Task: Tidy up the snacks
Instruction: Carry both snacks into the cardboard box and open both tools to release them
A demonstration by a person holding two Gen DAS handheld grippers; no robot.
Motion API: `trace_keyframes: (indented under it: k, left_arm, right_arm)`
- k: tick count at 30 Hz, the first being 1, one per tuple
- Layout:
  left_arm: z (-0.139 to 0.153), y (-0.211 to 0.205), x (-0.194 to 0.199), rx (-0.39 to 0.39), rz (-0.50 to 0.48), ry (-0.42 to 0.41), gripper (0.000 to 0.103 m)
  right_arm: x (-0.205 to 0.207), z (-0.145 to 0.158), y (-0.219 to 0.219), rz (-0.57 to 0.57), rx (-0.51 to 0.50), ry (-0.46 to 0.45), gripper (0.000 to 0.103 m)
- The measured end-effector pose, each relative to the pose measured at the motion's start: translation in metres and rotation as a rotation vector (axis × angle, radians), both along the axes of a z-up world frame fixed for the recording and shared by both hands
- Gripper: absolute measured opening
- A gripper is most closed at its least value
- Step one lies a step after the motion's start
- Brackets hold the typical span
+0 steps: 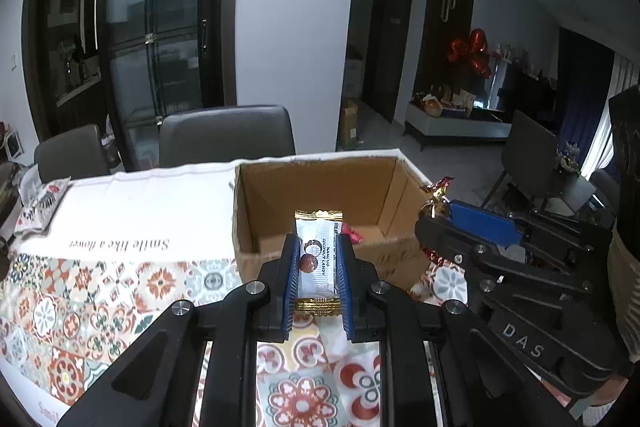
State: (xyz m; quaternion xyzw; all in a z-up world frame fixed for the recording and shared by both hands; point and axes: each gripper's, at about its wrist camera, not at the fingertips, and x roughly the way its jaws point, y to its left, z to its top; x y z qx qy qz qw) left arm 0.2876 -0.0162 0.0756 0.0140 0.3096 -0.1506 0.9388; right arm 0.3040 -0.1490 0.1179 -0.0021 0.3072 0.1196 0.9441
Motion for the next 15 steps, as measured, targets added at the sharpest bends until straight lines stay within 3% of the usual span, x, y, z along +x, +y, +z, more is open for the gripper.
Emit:
trace_keyframes:
  k: [6, 15]
  left_arm:
    - [0.009, -0.009, 0.017, 0.03, -0.007, -0.016, 0.019]
    - [0.01, -0.019, 0.056, 0.056, 0.003, 0.026, 0.019]
  right_arm:
    - [0.015, 0.008, -0.006, -0.005, -0.014, -0.004, 0.028]
    - [0.05, 0.012, -0.015, -0.027, -0.031, 0.024, 0.028]
